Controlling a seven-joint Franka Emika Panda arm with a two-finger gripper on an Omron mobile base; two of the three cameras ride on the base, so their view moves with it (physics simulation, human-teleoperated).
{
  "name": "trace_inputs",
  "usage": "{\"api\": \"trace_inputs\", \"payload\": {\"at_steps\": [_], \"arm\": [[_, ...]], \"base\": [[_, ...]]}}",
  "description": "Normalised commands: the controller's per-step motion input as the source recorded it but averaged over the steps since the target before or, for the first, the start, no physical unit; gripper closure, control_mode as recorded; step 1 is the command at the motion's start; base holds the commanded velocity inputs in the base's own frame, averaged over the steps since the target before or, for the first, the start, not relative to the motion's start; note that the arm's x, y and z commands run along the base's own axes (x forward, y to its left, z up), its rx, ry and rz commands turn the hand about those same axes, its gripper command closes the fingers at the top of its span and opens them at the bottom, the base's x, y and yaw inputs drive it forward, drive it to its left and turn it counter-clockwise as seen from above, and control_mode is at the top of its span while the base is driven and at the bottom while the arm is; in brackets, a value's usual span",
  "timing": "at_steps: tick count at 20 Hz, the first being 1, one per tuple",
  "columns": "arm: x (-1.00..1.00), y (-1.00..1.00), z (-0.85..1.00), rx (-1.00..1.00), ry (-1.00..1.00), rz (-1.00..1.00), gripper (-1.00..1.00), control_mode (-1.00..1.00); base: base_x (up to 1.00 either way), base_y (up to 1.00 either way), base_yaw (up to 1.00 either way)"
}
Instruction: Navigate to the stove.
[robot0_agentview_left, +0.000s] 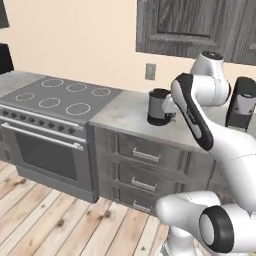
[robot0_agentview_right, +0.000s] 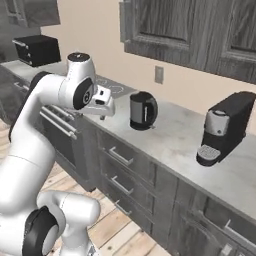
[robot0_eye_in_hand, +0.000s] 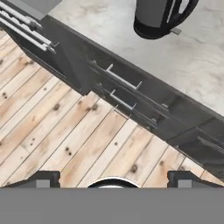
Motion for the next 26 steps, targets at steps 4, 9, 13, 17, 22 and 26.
{"api": "trace_inputs", "payload": {"at_steps": [4, 9, 13, 17, 22, 26], "arm": [[0.0, 0.0, 0.0, 0.0, 0.0, 0.0, -1.0, 1.0], [0.0, 0.0, 0.0, 0.0, 0.0, 0.0, -1.0, 1.0], [0.0, 0.0, 0.0, 0.0, 0.0, 0.0, -1.0, 1.0], [0.0, 0.0, 0.0, 0.0, 0.0, 0.0, -1.0, 1.0], [0.0, 0.0, 0.0, 0.0, 0.0, 0.0, -1.0, 1.0], [0.0, 0.0, 0.0, 0.0, 0.0, 0.0, -1.0, 1.0]], "base": [[0.8, 1.0, 0.06], [0.9, 1.0, -0.06], [0.92, 1.0, -0.21], [0.94, 1.0, -0.39], [0.92, 1.0, -0.43], [0.9, 1.0, -0.4]]}}
